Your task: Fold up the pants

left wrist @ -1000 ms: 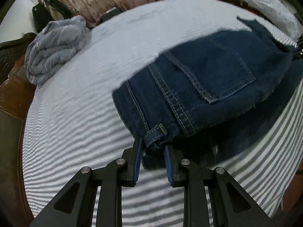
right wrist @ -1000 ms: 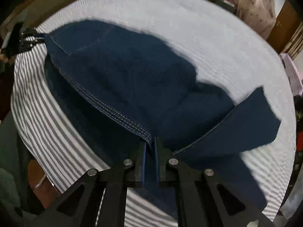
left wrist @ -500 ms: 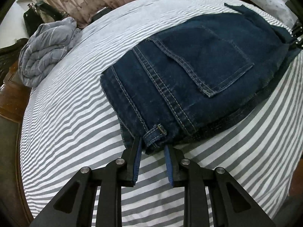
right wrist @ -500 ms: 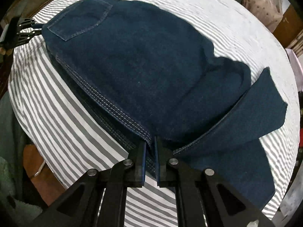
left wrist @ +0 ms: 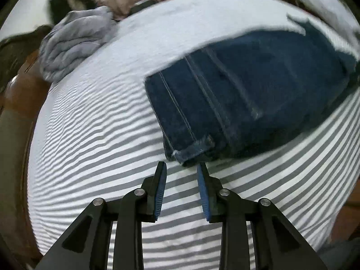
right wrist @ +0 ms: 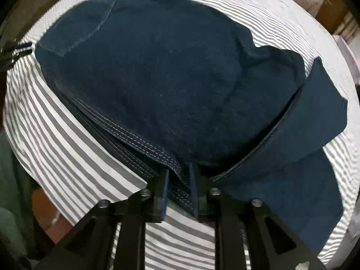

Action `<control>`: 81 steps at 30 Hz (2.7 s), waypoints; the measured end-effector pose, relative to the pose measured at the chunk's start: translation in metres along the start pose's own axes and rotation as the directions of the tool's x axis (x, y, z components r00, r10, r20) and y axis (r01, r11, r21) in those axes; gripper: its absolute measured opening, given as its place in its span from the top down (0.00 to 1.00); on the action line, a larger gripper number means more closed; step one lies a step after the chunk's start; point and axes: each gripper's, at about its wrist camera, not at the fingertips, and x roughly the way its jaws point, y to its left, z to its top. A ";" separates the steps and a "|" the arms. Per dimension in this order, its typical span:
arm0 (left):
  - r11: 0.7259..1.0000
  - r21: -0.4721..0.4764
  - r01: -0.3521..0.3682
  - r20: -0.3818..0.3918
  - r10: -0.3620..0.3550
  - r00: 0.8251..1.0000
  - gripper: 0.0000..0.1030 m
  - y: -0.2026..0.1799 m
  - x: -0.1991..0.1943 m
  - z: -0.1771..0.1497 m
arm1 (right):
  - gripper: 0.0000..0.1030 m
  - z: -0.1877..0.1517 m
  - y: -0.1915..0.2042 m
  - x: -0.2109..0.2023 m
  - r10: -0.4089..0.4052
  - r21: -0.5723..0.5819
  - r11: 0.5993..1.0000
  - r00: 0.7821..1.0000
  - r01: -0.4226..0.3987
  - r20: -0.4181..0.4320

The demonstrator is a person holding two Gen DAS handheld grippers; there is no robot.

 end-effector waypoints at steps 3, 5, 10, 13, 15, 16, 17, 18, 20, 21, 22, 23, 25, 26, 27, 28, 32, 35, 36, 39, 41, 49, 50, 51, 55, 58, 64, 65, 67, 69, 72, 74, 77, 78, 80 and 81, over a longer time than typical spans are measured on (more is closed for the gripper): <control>0.999 -0.026 0.030 0.081 -0.028 0.996 0.71 -0.013 -0.027 0.015 | 0.70 -0.002 -0.002 -0.004 0.026 0.011 1.000 1.000 -0.026 0.017; 0.997 -0.021 0.071 0.123 -0.068 0.990 0.71 -0.035 -0.038 0.030 | 0.67 -0.003 -0.003 -0.001 0.040 0.020 0.999 0.999 -0.040 0.015; 0.973 0.006 0.233 0.169 -0.230 0.958 0.71 -0.118 -0.042 0.069 | 0.66 -0.007 -0.016 -0.019 0.102 0.110 0.988 0.991 -0.111 0.085; 0.952 0.060 0.300 0.188 -0.306 0.933 0.71 -0.180 -0.036 0.090 | 0.66 -0.016 -0.040 -0.050 0.118 0.180 0.972 0.977 -0.150 0.177; 0.940 0.118 0.321 0.178 -0.338 0.924 0.71 -0.221 -0.030 0.100 | 0.65 -0.022 -0.060 -0.070 0.099 0.232 0.961 0.973 -0.148 0.208; 0.933 0.143 0.331 0.165 -0.352 0.921 0.71 -0.248 -0.025 0.107 | 0.65 -0.021 -0.068 -0.077 0.084 0.246 0.960 0.975 -0.134 0.204; 0.924 0.158 0.349 0.155 -0.372 0.915 0.71 -0.265 -0.023 0.112 | 0.65 -0.022 -0.080 -0.083 0.050 0.266 0.958 0.979 -0.102 0.196; 0.918 0.166 0.361 0.152 -0.385 0.910 0.71 -0.276 -0.019 0.114 | 0.65 -0.022 -0.093 -0.088 0.013 0.289 0.955 0.983 -0.067 0.183; 0.907 0.196 0.372 0.146 -0.402 0.904 0.71 -0.309 -0.013 0.124 | 0.64 -0.025 -0.114 -0.094 -0.021 0.323 0.946 0.985 -0.036 0.171; 0.905 0.206 0.373 0.142 -0.405 0.903 0.71 -0.321 -0.011 0.127 | 0.64 -0.024 -0.121 -0.097 -0.030 0.337 0.941 0.985 -0.029 0.169; 0.901 0.219 0.375 0.134 -0.408 0.903 0.71 -0.335 -0.007 0.132 | 0.64 -0.021 -0.136 -0.099 -0.041 0.356 0.934 0.985 -0.021 0.166; 0.897 0.223 0.381 0.128 -0.414 0.901 0.71 -0.344 -0.004 0.134 | 0.64 -0.016 -0.151 -0.100 -0.052 0.382 0.924 0.987 -0.010 0.153; 0.888 0.221 0.403 0.108 -0.433 0.895 0.71 -0.365 0.007 0.144 | 0.64 -0.003 -0.173 -0.100 -0.055 0.418 0.908 0.986 -0.015 0.157; 0.886 0.217 0.409 0.103 -0.438 0.893 0.71 -0.370 0.010 0.146 | 0.64 0.003 -0.183 -0.100 -0.052 0.431 0.902 0.988 -0.018 0.149; 0.885 0.211 0.416 0.092 -0.442 0.892 0.71 -0.379 0.016 0.151 | 0.64 0.010 -0.195 -0.099 -0.055 0.447 0.895 0.989 -0.014 0.140; 0.886 0.206 0.416 0.088 -0.440 0.894 0.71 -0.385 0.019 0.154 | 0.64 0.018 -0.204 -0.099 -0.055 0.459 0.888 0.989 -0.015 0.138; 0.898 0.159 0.411 0.083 -0.427 0.901 0.72 -0.401 0.039 0.165 | 0.65 0.051 -0.229 -0.093 -0.032 0.495 0.869 0.994 -0.024 0.103; 0.905 0.150 0.399 0.102 -0.416 0.904 0.76 -0.409 0.045 0.166 | 0.65 0.080 -0.255 -0.082 -0.060 0.524 0.852 0.997 0.020 0.058; 0.906 0.153 0.395 0.116 -0.413 0.903 0.80 -0.411 0.045 0.164 | 0.65 0.093 -0.266 -0.075 -0.071 0.542 0.839 0.997 0.040 0.037; 0.908 0.173 0.381 0.143 -0.406 0.903 0.89 -0.419 0.044 0.157 | 0.65 0.122 -0.283 -0.057 -0.073 0.581 0.810 0.997 0.071 -0.021; 0.915 0.169 0.367 0.161 -0.393 0.905 0.89 -0.421 0.043 0.154 | 0.65 0.140 -0.292 -0.042 -0.074 0.619 0.781 0.997 0.077 -0.030; 0.902 0.094 0.421 0.189 -0.432 0.882 0.92 -0.410 0.048 0.152 | 0.70 0.192 -0.293 0.031 -0.180 0.597 0.758 0.964 0.263 -0.197; 0.901 0.094 0.423 0.189 -0.434 0.881 0.92 -0.409 0.047 0.152 | 0.70 0.193 -0.295 0.037 -0.202 0.595 0.747 0.954 0.297 -0.222; 0.900 0.098 0.424 0.191 -0.436 0.880 0.92 -0.408 0.046 0.152 | 0.74 0.193 -0.296 0.041 -0.212 0.596 0.740 0.949 0.311 -0.233; 0.897 0.098 0.432 0.197 -0.443 0.875 0.92 -0.403 0.047 0.150 | 0.93 0.183 -0.306 0.051 -0.209 0.620 0.715 0.945 0.323 -0.252; 0.893 0.088 0.442 0.195 -0.450 0.871 0.92 -0.399 0.047 0.150 | 0.94 0.172 -0.309 0.029 -0.229 0.637 0.708 0.952 0.307 -0.205; 0.906 0.091 0.413 0.229 -0.423 0.877 0.95 -0.386 0.037 0.154 | 0.95 0.101 -0.333 -0.084 -0.254 0.763 0.621 0.967 0.178 -0.018; 0.908 0.099 0.408 0.239 -0.420 0.876 0.95 -0.384 0.032 0.155 | 0.95 0.085 -0.338 -0.101 -0.253 0.779 0.608 0.967 0.152 0.009; 0.909 0.132 0.395 0.265 -0.416 0.870 0.95 -0.380 0.020 0.159 | 0.95 0.046 -0.345 -0.133 -0.262 0.812 0.573 0.964 0.112 0.052; 0.910 0.166 0.379 0.283 -0.412 0.866 0.95 -0.379 0.009 0.163 | 0.95 -0.003 -0.345 -0.163 -0.270 0.843 0.534 0.958 0.068 0.094; 0.902 0.248 0.353 0.292 -0.417 0.861 0.95 -0.383 -0.005 0.161 | 0.95 -0.079 -0.343 -0.182 -0.281 0.880 0.475 0.950 0.011 0.140; 0.886 0.308 0.346 0.269 -0.430 0.862 0.95 -0.390 -0.005 0.155 | 0.95 -0.128 -0.337 -0.179 -0.274 0.905 0.424 0.948 -0.031 0.161; 0.869 0.390 0.303 0.223 -0.409 0.885 0.94 -0.403 0.006 0.143 | 0.95 -0.200 -0.326 -0.146 -0.221 0.946 0.314 0.963 -0.077 0.152; 0.864 0.412 0.289 0.208 -0.397 0.894 0.95 -0.408 0.011 0.139 | 0.95 -0.223 -0.321 -0.126 -0.189 0.958 0.277 0.973 -0.076 0.132; 0.855 0.449 0.260 0.184 -0.373 0.909 0.95 -0.415 0.018 0.133 | 0.95 -0.250 -0.315 -0.098 -0.141 0.970 0.219 0.981 -0.102 0.135; 0.852 0.459 0.253 0.181 -0.368 0.912 0.94 -0.419 0.019 0.131 | 0.95 -0.260 -0.314 -0.088 -0.132 0.973 0.202 0.981 -0.111 0.139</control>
